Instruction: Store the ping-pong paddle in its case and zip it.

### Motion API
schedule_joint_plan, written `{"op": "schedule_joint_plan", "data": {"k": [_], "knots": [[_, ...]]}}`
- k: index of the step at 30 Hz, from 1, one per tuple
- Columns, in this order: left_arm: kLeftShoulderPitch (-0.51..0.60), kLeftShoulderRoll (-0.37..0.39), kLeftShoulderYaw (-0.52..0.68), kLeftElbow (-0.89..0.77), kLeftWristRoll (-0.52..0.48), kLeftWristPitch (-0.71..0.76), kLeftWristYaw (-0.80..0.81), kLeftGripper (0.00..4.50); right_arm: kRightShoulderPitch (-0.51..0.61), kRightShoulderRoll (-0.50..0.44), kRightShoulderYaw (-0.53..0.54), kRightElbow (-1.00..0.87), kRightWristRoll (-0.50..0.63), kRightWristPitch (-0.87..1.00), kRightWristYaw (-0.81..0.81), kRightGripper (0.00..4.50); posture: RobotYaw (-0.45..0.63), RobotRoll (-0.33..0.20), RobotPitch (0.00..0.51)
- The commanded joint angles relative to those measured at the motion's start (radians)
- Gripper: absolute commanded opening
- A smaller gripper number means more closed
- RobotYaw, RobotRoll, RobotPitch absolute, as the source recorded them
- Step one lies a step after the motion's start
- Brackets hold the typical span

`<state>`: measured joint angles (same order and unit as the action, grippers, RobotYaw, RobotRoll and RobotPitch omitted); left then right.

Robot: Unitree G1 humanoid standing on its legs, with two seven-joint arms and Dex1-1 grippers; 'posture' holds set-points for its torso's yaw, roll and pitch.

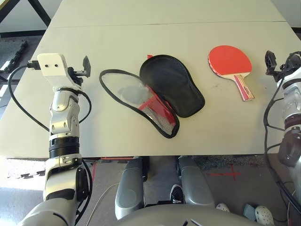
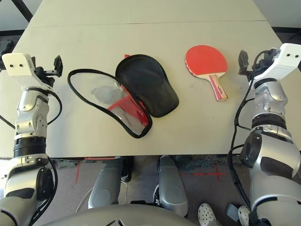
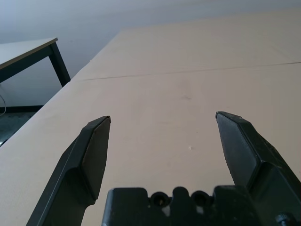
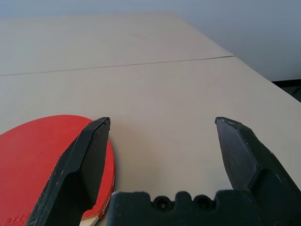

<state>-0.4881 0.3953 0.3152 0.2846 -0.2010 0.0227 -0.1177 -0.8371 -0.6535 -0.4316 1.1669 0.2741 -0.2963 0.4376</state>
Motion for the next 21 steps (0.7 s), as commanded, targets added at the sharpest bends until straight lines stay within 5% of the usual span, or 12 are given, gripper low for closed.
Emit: {"op": "schedule_joint_plan", "data": {"k": [1,12,21], "knots": [[0.015,-0.004,0.012,-0.001,-0.007,0.009,0.003,4.50,0.000,-0.014,-0.012,0.020,0.007,0.002,-0.005,4.45,0.01,0.000,0.259],[-0.052,0.042,0.063,-0.061,-0.040,0.060,0.021,4.50,-0.024,-0.003,-0.006,0.025,-0.002,0.006,-0.006,4.45,0.03,0.000,0.243],[-0.171,0.088,-0.031,-0.325,-0.180,0.367,-0.125,4.50,-0.017,-0.009,0.015,0.015,-0.020,-0.005,0.009,4.45,0.01,0.000,0.229]]}}
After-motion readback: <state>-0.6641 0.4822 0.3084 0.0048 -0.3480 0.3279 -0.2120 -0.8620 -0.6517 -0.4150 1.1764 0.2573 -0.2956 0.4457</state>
